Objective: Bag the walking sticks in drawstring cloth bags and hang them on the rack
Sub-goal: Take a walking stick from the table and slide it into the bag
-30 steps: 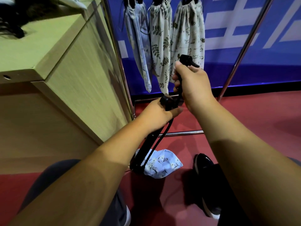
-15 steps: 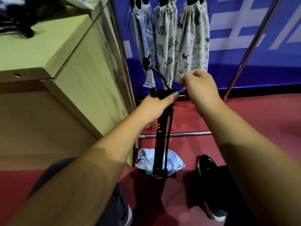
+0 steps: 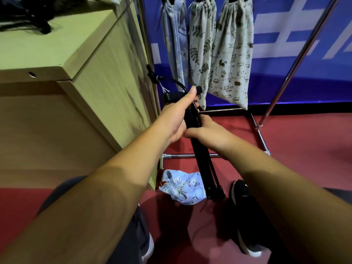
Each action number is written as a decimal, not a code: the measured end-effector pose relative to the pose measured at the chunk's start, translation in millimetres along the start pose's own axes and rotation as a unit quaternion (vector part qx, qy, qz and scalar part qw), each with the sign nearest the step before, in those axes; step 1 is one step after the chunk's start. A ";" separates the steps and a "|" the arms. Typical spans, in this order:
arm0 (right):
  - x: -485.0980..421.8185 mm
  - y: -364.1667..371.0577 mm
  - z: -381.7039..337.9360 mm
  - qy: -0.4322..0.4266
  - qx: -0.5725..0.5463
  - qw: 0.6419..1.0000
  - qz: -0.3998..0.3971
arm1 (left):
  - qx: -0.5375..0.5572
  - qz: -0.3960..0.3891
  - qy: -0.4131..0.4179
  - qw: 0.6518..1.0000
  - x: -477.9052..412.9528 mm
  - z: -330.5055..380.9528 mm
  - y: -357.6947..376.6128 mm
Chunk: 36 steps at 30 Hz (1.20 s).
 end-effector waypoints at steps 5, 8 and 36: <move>4.0 3.6 -0.1 -0.026 -0.028 0.999 0.024 | -0.014 0.000 0.021 1.000 1.8 -5.2 -0.3; 7.1 -2.6 2.1 -0.023 -0.032 0.997 0.059 | -0.081 -0.001 0.022 0.996 -1.5 -3.9 -10.4; -13.1 56.0 237.3 0.305 0.040 0.950 -0.048 | -0.580 0.044 -0.311 0.752 -124.9 -192.7 -148.2</move>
Point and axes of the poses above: each hand's wrist, its own x-axis away from the middle knuckle, its own y-axis out of the palm, z = x × y, the point moved 1 cm from there along -x, towards the middle knuckle, and after that the axes turned 14 degrees about -y, right-handed, at the moved point
